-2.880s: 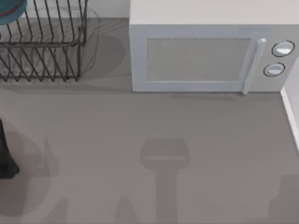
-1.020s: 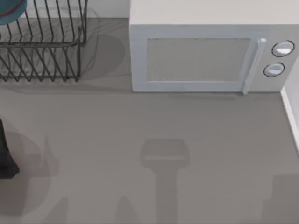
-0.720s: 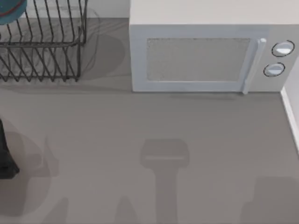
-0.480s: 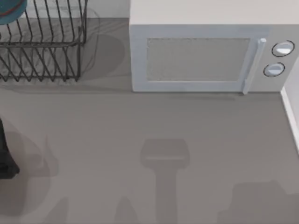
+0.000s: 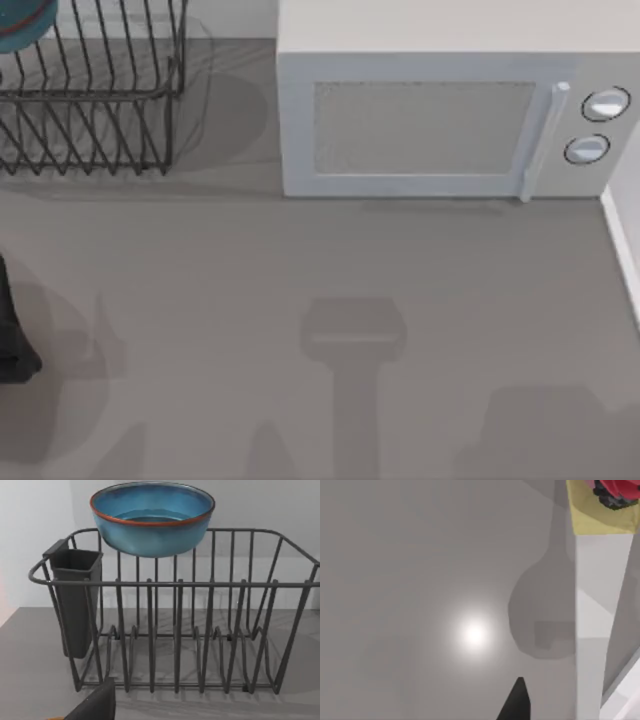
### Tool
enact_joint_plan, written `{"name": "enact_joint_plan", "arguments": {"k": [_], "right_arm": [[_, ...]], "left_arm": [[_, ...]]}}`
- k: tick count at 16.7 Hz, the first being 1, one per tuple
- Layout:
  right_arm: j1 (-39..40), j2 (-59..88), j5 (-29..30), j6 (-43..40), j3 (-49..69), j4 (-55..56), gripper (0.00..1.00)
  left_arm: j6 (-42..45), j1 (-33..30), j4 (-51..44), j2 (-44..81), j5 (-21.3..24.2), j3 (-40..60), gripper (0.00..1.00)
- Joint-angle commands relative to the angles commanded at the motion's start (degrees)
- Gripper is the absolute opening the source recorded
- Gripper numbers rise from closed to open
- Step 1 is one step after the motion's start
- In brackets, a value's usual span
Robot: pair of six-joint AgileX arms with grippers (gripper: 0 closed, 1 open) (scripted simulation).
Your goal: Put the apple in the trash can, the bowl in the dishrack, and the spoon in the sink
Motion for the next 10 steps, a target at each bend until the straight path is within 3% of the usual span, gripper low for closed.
{"name": "enact_joint_plan", "arguments": {"k": [5,10], "right_arm": [[1.31,12.89,0.22,-0.19,15.14,-5.48,0.0],[3.77,33.75,0.46,1.22,44.35,-14.29,0.0]], "left_arm": [[0.0,0.0,0.0,0.0,0.0,0.0,1.0],[0.0,0.0,0.0,0.0,0.0,0.0,1.0]]}}
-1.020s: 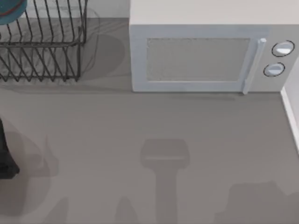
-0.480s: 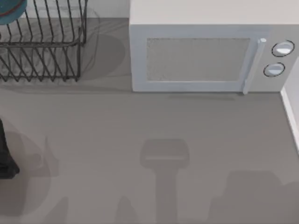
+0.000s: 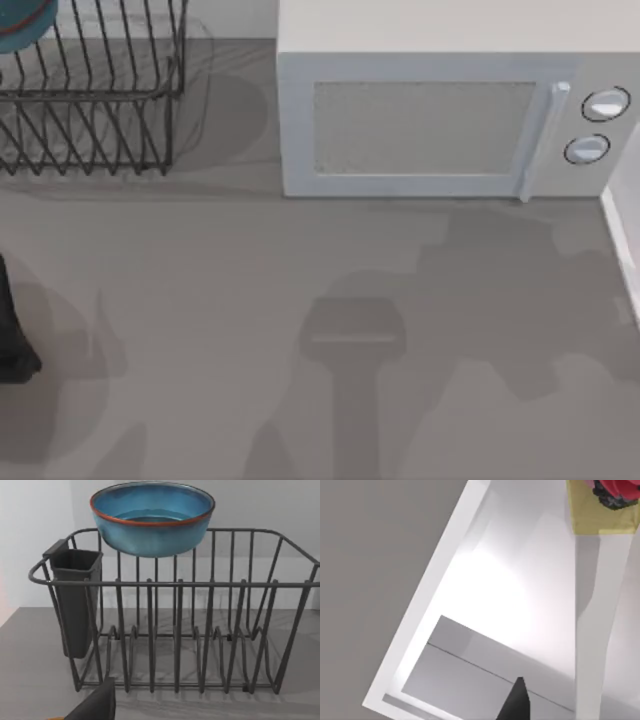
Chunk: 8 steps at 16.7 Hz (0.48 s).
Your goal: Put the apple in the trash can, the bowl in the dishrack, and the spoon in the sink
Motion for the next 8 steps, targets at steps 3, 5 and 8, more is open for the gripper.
{"name": "enact_joint_plan", "arguments": {"k": [3,5,8], "right_arm": [[1.66,13.52,0.13,1.84,20.58,-5.59,0.0],[2.75,21.92,0.21,3.36,33.5,-8.94,0.0],[4.26,32.65,0.35,5.94,49.21,-12.9,0.0]], "left_arm": [[0.0,0.0,0.0,0.0,0.0,0.0,1.0],[0.0,0.0,0.0,0.0,0.0,0.0,1.0],[0.0,0.0,0.0,0.0,0.0,0.0,1.0]]}}
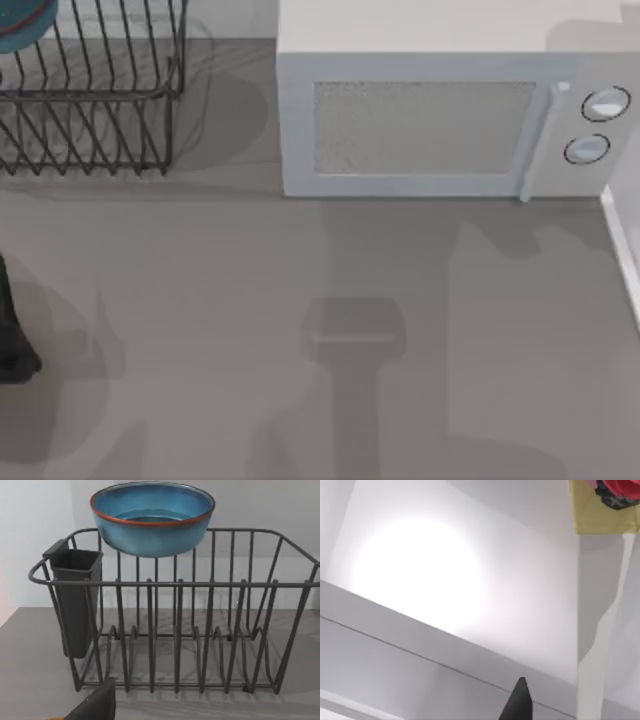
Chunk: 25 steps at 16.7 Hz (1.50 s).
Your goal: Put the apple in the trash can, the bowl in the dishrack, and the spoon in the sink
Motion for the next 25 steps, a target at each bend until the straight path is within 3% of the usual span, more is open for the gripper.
{"name": "enact_joint_plan", "arguments": {"k": [5,12,25], "right_arm": [[1.75,10.42,0.24,3.59,14.31,-3.28,0.0],[1.64,11.41,0.3,4.15,15.52,-3.36,0.0],[2.04,3.44,0.16,4.13,-10.25,14.46,0.0]], "left_arm": [[0.0,0.0,0.0,0.0,0.0,0.0,1.0],[0.0,0.0,0.0,0.0,0.0,0.0,1.0],[0.0,0.0,0.0,0.0,0.0,0.0,1.0]]}}
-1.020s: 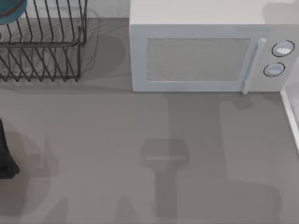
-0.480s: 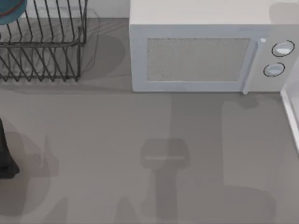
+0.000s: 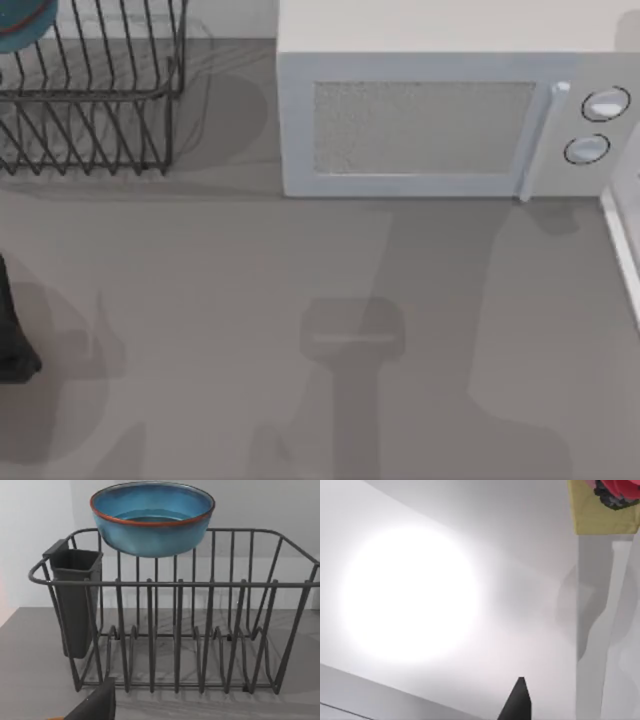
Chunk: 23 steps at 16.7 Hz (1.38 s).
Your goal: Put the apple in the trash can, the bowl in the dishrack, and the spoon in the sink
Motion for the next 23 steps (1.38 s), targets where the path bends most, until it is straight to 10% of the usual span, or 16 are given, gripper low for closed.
{"name": "enact_joint_plan", "arguments": {"k": [4,17,23], "right_arm": [[0.0,-0.03,0.0,-0.01,-0.1,0.07,0.0],[0.0,-0.03,0.0,-0.01,-0.1,0.07,0.98],[0.0,-0.03,0.0,-0.01,-0.1,0.07,1.0]], "left_arm": [[0.0,0.0,0.0,0.0,0.0,0.0,1.0],[0.0,0.0,0.0,0.0,0.0,0.0,1.0],[0.0,0.0,0.0,0.0,0.0,0.0,1.0]]}}
